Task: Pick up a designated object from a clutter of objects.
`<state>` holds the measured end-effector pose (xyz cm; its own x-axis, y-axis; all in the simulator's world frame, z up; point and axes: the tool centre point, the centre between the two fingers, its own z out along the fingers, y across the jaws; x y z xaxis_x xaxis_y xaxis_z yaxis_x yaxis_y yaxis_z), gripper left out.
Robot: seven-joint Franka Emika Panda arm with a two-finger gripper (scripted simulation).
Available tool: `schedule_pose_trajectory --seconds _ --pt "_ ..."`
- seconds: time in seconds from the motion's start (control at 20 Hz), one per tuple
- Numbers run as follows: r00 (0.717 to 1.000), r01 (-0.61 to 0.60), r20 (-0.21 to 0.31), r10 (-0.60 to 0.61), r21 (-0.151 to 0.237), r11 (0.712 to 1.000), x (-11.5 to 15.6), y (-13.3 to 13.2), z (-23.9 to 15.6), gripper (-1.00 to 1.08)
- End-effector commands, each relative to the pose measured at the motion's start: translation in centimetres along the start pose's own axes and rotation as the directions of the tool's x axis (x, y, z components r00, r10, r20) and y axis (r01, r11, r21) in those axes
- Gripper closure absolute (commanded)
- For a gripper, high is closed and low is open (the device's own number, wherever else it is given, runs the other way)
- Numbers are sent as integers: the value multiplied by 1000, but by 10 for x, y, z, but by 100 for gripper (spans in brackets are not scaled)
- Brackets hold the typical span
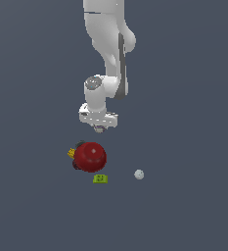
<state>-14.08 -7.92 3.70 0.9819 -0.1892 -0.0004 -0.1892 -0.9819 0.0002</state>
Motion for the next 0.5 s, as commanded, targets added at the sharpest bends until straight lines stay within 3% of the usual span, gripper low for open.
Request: schedule_pose_trajectory --seconds 0.0,0.45 --pt "1000 0 0 0 0 1000 0 0 0 108" --pt "1000 0 0 0 0 1000 1 -2 -2 108"
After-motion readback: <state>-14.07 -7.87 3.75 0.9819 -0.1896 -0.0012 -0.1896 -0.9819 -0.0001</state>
